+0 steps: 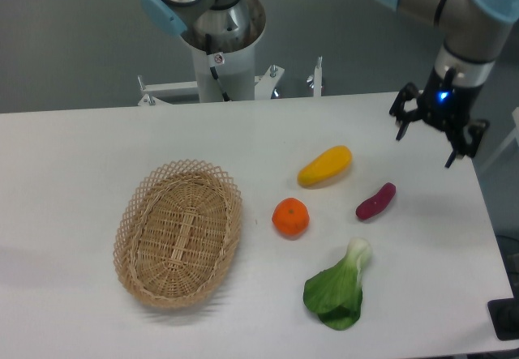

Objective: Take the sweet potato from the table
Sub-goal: 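Move the open gripper down over the small purple sweet potato, then lower the gripper around the sweet potato and close the fingers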

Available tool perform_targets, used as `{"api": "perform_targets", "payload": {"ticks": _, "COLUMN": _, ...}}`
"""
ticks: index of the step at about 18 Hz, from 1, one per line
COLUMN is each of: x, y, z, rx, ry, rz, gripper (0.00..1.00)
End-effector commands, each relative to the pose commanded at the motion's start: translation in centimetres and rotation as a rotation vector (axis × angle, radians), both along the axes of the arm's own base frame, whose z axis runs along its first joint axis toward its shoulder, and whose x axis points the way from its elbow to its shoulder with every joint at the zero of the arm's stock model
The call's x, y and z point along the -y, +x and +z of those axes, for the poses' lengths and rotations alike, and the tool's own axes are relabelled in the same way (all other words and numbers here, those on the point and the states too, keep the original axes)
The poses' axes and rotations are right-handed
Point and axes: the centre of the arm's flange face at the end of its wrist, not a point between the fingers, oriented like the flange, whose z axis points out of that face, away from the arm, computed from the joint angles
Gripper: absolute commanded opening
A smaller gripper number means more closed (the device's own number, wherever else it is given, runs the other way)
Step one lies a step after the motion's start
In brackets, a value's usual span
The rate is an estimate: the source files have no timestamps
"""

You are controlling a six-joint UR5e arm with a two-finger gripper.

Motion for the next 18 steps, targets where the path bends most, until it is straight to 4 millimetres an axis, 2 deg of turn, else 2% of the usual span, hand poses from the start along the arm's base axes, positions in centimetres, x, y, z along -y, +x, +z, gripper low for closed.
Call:
{"api": "perform_targets", "payload": {"ticks": 4, "x": -2.7, "y": 0.2, "z": -5.6, "rx": -0.016, "ry": 0.003, "rz": 0.051, "gripper": 1.00}}
{"api": "perform_targets", "payload": {"ticks": 7, "x": -4.2, "y": 1.4, "z": -9.2, "rx": -0.026, "ry": -0.122, "rz": 0.033, "gripper": 1.00}}
{"api": "perform_targets", "payload": {"ticks": 15, "x": -3.4, "y": 4.0, "z": -13.1, "rx": -0.018, "ry": -0.147, "rz": 0.020, "gripper": 1.00}}
{"api": "perform_targets", "payload": {"ticks": 18, "x": -3.3, "y": 4.3, "z": -13.6, "rx": -0.008, "ry": -0.150, "rz": 0.024, "gripper": 1.00}}
